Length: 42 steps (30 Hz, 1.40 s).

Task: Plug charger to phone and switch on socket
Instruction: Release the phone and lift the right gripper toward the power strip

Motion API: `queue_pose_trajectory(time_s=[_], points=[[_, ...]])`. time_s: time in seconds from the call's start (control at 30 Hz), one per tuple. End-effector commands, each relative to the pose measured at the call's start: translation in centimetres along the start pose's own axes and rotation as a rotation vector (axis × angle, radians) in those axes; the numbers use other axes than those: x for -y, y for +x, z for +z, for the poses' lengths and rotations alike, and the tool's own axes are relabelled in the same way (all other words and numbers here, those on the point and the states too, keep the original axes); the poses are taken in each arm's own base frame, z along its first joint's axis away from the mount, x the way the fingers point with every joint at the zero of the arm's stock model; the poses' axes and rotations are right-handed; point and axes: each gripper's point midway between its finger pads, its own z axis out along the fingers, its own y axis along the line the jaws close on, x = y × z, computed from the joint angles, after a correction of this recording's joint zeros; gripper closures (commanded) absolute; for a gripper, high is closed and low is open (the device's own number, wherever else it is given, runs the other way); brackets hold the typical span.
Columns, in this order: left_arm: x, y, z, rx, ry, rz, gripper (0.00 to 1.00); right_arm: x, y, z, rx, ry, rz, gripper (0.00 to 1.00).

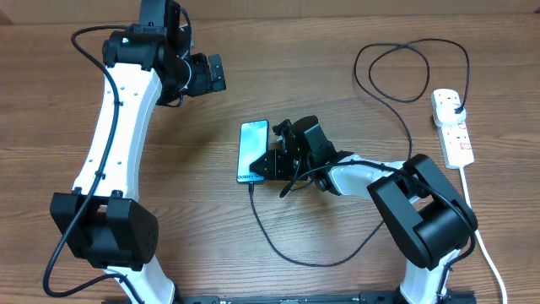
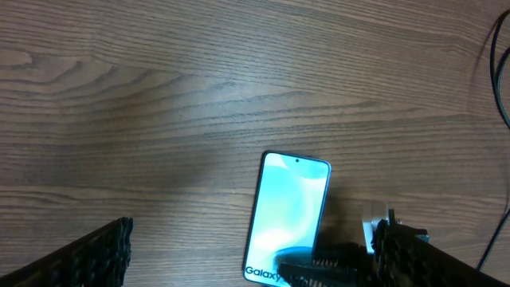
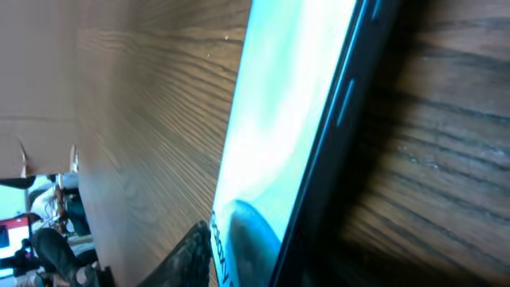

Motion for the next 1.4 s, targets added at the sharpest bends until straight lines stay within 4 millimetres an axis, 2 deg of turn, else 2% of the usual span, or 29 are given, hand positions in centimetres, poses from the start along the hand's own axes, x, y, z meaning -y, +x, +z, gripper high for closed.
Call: queue_pose_trajectory(time_s=[0.0, 0.37, 0.5, 0.67, 0.77, 0.87, 0.97, 1.03, 1.2, 1.27, 1.37], points=[[-0.2, -0.3, -0.6, 0.021, -0.01, 0.003, 0.0, 0.3, -1.1, -0.1, 0.019, -0.001, 0.003, 0.71], [-0.2, -0.3, -0.6, 0.021, -0.01, 0.003, 0.0, 0.8, -1.4, -0.6, 0.029, 0.027, 0.041, 0.71], [-0.2, -0.3, -0.6, 0.021, -0.01, 0.003, 0.0, 1.1, -2.0, -1.6, 0.06, 0.083, 0.053, 0.71], [-0.2, -0.3, -0.6, 0.021, -0.01, 0.003, 0.0, 1.0, -3.7, -6.1, 0.07, 0.253, 0.087, 0.69], [-0.2, -0.3, -0.6, 0.021, -0.01, 0.003, 0.01, 0.4, -4.6, -9.6, 0.046, 0.341, 0.084, 0.56], [-0.2, -0.3, -0.6, 0.021, -0.01, 0.003, 0.0, 1.4, -5.7, -13.7, 0.045, 0.476, 0.125, 0.45], [-0.2, -0.3, -0.6, 0.021, -0.01, 0.003, 0.0, 3.4, -6.5, -17.5, 0.054, 0.597, 0.183, 0.34], [-0.2, -0.3, -0.6, 0.021, -0.01, 0.003, 0.0, 5.7, -6.7, -20.2, 0.074, 0.684, 0.246, 0.24], [-0.2, -0.3, -0.6, 0.021, -0.01, 0.003, 0.0, 11.2, -6.6, -26.0, 0.122, 0.842, 0.378, 0.18], [-0.2, -0.3, -0.6, 0.021, -0.01, 0.003, 0.0, 12.9, -6.5, -28.1, 0.149, 0.888, 0.431, 0.16], [-0.2, -0.3, -0.6, 0.021, -0.01, 0.003, 0.0, 15.0, -6.3, -30.8, 0.187, 0.938, 0.5, 0.09]])
